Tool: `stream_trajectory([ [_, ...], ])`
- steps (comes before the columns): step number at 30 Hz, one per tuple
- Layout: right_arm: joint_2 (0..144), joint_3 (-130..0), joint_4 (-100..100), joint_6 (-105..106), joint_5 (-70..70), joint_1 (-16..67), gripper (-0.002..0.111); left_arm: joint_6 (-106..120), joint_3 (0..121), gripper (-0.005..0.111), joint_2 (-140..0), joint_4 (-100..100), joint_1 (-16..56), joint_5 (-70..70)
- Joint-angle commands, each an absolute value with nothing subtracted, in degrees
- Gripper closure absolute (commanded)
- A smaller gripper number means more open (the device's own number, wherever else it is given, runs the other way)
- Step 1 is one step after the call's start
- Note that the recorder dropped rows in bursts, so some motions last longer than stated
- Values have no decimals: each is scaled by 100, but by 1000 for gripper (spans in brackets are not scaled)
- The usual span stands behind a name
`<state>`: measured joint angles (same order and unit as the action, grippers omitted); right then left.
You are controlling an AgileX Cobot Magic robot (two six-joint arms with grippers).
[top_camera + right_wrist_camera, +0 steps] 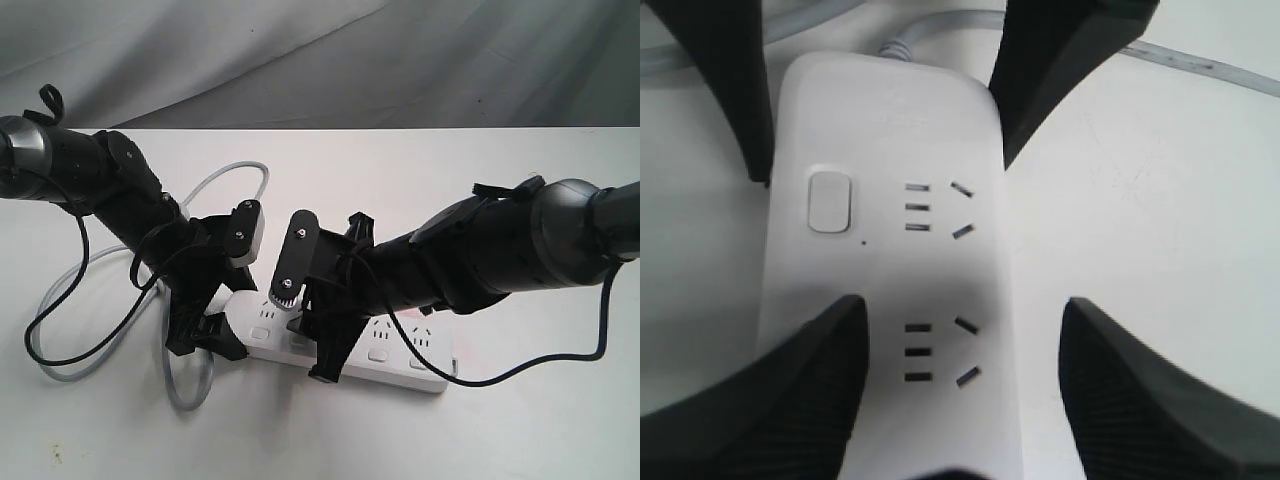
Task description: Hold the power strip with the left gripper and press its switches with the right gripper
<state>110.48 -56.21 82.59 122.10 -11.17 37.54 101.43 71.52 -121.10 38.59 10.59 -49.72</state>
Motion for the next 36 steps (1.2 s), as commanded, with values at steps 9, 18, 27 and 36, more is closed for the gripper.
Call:
stream_trajectory([
  [9, 10957, -5587, 8242, 12267, -1183, 3718, 55, 10117, 7161, 56, -12137, 3841, 1087, -5102],
  [18, 10957, -5587, 8242, 12252, -1239, 3729, 55, 10117, 7161, 56, -12137, 3841, 1087, -5102],
  [27, 11076, -5587, 8242, 12252, -1406, 3729, 55, 10117, 7161, 56, -12137, 3841, 1087, -5102],
  [36, 11159, -5587, 8242, 12252, -1369, 3729, 55, 10117, 7161, 56, -12137, 3841, 1087, -5102],
])
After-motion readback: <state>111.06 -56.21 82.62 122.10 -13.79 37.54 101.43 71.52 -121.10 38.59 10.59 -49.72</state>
